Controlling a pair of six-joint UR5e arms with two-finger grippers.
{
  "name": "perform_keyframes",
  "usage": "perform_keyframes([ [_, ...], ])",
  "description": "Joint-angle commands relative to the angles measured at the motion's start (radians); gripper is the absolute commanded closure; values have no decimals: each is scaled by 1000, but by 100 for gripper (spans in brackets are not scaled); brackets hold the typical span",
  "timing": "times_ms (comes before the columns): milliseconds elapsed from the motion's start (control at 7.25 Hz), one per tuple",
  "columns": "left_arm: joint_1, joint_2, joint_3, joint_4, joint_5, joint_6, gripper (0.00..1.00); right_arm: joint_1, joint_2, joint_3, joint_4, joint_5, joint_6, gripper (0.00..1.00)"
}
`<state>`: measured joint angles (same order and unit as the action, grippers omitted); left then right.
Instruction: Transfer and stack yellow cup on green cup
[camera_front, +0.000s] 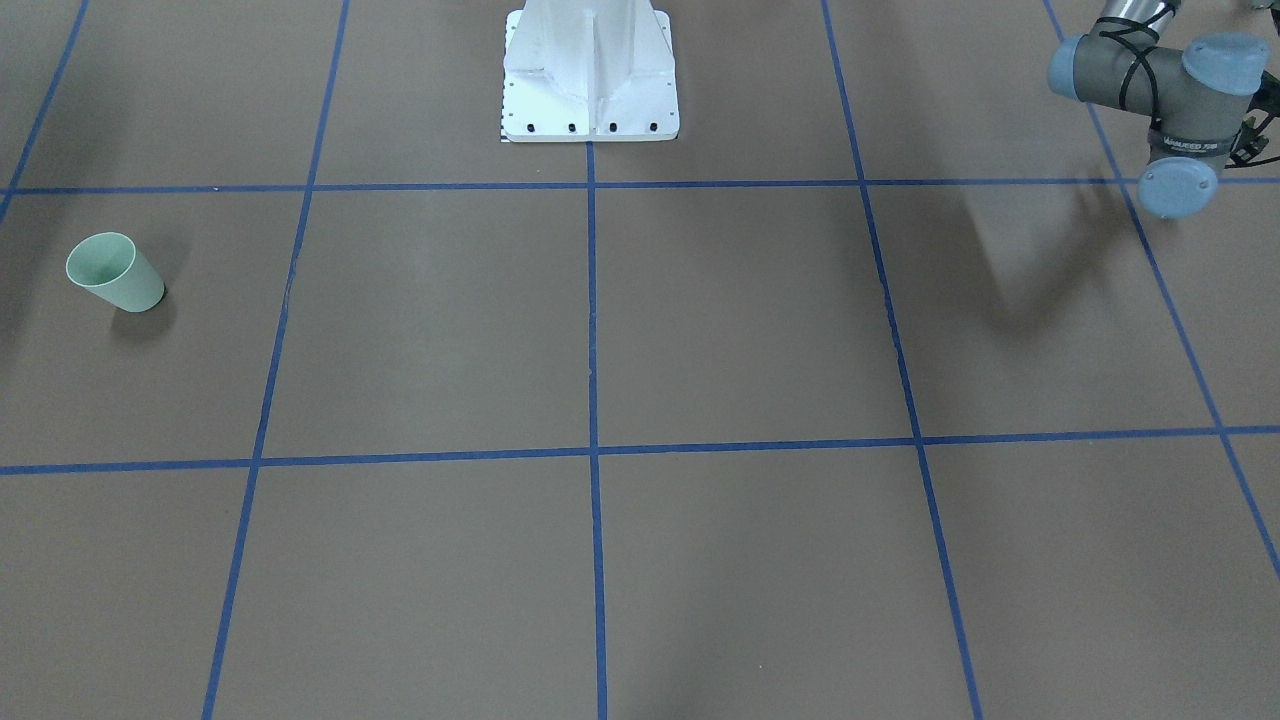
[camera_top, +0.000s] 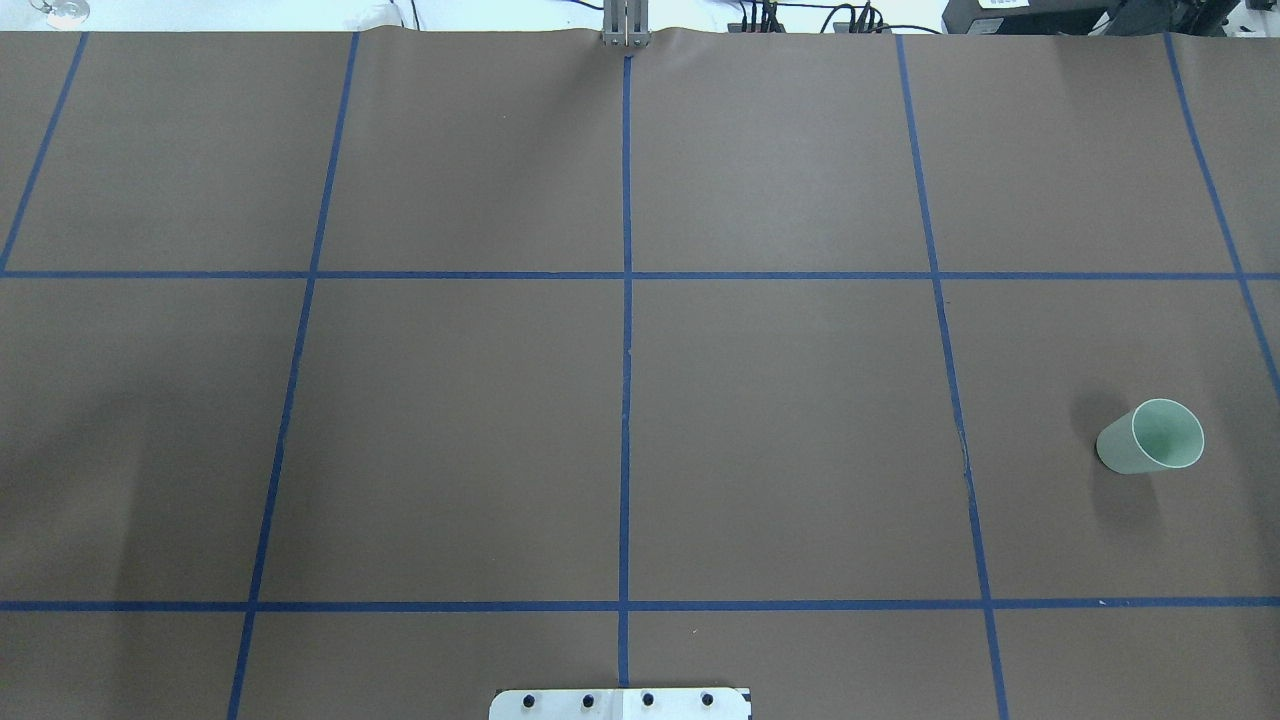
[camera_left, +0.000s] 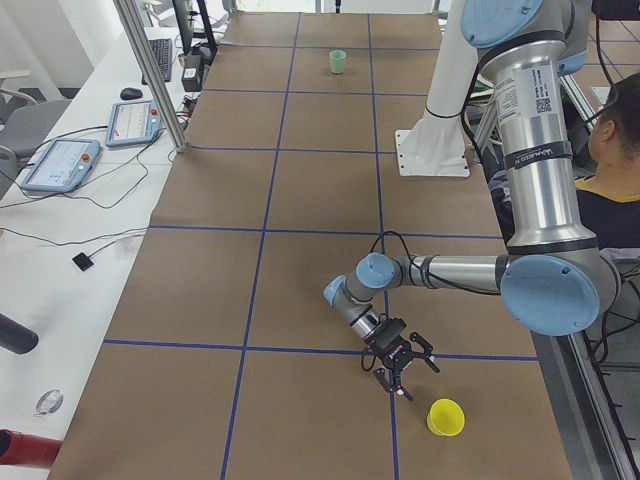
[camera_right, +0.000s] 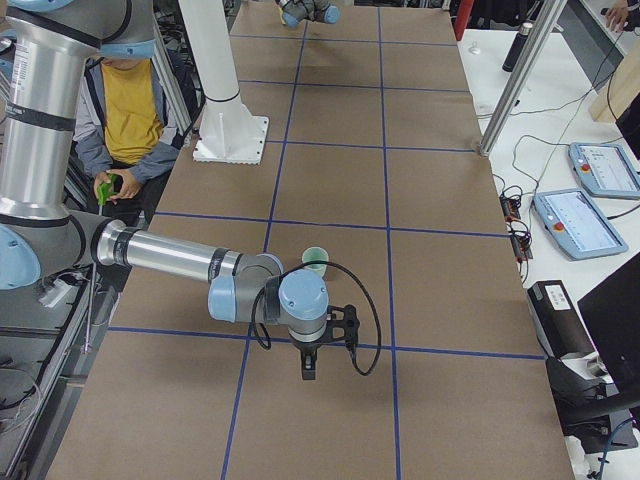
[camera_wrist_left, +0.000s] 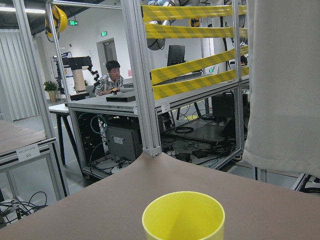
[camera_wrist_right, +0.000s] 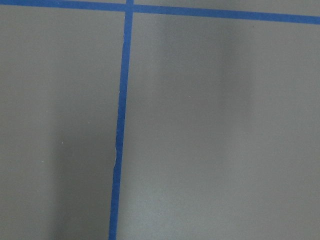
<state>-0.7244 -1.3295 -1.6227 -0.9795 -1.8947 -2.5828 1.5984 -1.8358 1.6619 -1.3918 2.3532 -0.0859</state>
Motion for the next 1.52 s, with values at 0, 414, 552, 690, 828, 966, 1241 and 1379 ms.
perform_keyframes([
  [0, 5, 3, 58, -89, -1, -14, 0, 0, -2, -1, 5, 1, 0, 0],
  [414, 6, 9, 151, -157, -13, -20, 0, 0, -2, 1, 5, 1, -1, 0],
  [552, 16, 9, 158, -157, -39, -33, 0, 0, -2, 1, 5, 1, -3, 0],
  [690, 32, 9, 158, -156, -75, -36, 0, 0, -2, 1, 5, 1, -3, 0],
  [828, 55, 9, 158, -156, -111, -49, 0, 0, -2, 1, 5, 0, -5, 0],
  [966, 89, 9, 158, -154, -157, -56, 0, 0, -2, 2, 5, 0, -6, 0],
  [1241, 99, 12, 194, -154, -169, -53, 0, 0, -2, 2, 5, 0, -6, 0],
  [1379, 99, 22, 201, -156, -169, -51, 0, 0, -2, 2, 5, 0, -5, 0],
])
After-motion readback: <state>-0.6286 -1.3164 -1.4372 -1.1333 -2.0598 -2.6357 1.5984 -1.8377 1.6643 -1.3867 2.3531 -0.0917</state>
